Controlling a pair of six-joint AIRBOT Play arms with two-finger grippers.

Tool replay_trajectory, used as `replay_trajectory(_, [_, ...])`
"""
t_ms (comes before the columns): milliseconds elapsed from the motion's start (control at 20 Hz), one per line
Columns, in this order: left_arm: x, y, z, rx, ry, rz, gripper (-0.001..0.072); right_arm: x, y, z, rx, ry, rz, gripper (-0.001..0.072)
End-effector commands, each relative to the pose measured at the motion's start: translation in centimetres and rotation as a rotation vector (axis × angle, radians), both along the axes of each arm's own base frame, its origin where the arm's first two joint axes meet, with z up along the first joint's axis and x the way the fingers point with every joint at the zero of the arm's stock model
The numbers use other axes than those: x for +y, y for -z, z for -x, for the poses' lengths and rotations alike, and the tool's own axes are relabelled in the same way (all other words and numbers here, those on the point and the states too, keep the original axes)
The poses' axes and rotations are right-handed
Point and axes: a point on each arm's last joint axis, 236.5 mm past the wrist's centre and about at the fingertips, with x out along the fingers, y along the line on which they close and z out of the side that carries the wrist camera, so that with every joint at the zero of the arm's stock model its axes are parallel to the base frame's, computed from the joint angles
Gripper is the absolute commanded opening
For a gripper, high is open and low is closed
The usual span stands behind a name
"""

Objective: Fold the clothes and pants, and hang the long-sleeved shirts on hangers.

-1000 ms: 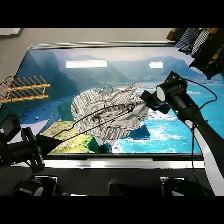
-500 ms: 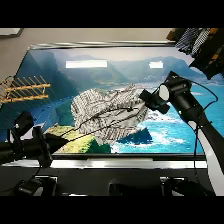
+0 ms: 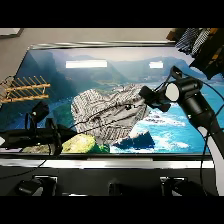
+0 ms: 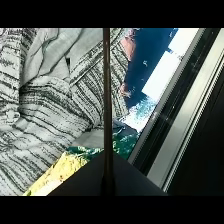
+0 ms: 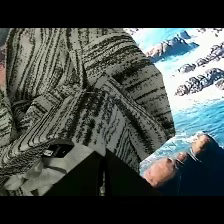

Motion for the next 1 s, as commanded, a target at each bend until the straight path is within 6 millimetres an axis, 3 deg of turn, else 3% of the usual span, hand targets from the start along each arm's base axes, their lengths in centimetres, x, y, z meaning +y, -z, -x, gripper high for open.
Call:
replay_trajectory(0, [-0.3, 0.5, -2.0, -0.014, -0.033, 0.014, 0.0018, 1.3, -2.3, 0.2, -0.061, -0.033, -0.066, 0.0023])
replay_trajectory(150, [-0.7, 0.6, -3.0, -0.033, -0.034, 0.029, 0.0019, 1.4, -4.8, 0.9, -0.116, -0.042, -0.099, 0.0023])
replay_trajectory(450, [-4.3, 1.2, -3.2, -0.086, 0.04, 0.043, 0.0019, 2.5, -8.7, 2.5, -0.191, -0.064, -0.197, 0.0023])
replay_trajectory(800, [-7.4, 2.8, -4.6, -0.101, 0.031, 0.051, 0.0019, 2.9, -9.9, 3.4, -0.212, -0.097, -0.218, 0.0023])
replay_trajectory(950, [-8.1, 2.3, -4.3, -0.107, 0.062, 0.087, 0.0018, -0.2, -8.6, 4.1, -0.177, -0.078, -0.07, 0.0022])
